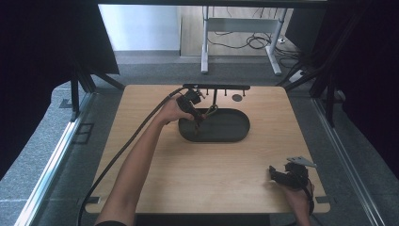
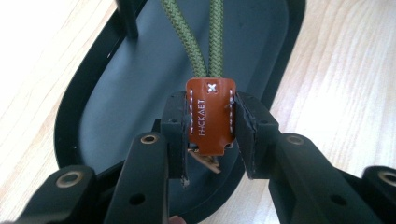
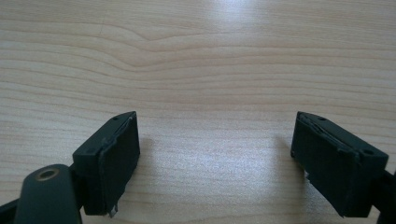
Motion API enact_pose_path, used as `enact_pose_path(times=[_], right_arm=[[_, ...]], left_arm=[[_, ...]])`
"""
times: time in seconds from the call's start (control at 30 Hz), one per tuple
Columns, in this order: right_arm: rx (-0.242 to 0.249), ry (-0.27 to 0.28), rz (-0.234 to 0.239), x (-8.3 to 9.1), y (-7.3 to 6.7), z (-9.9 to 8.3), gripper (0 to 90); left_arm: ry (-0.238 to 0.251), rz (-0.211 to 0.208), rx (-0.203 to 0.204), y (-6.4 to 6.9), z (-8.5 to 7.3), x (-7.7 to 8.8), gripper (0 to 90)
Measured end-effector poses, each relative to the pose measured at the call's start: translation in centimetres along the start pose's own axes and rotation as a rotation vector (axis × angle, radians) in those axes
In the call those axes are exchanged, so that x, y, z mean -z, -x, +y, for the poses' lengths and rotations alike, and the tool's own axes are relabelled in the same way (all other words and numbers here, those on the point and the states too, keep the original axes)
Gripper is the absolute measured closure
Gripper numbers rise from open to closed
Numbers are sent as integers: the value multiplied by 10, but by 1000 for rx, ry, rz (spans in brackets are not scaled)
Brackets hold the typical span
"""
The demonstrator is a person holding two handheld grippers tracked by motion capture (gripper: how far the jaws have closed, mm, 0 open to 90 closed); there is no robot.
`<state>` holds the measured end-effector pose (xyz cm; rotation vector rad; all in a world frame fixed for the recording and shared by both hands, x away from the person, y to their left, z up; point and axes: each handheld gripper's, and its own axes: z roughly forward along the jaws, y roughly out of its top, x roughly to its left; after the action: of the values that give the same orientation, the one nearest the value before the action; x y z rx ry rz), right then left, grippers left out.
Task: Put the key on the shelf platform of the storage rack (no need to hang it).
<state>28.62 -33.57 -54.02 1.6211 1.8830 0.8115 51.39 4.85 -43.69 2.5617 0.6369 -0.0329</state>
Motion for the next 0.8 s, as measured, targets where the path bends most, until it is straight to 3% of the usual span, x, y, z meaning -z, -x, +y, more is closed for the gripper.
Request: enact_pose_path(times=[0.63, 0.8], right_arm=[[-1, -1, -3, 0, 0, 0, 158], [-2, -1, -4, 0, 0, 0, 158]], left_arm=[[-34, 3, 16, 0, -12, -25, 659], [-36, 26, 10, 1, -12, -27, 616]])
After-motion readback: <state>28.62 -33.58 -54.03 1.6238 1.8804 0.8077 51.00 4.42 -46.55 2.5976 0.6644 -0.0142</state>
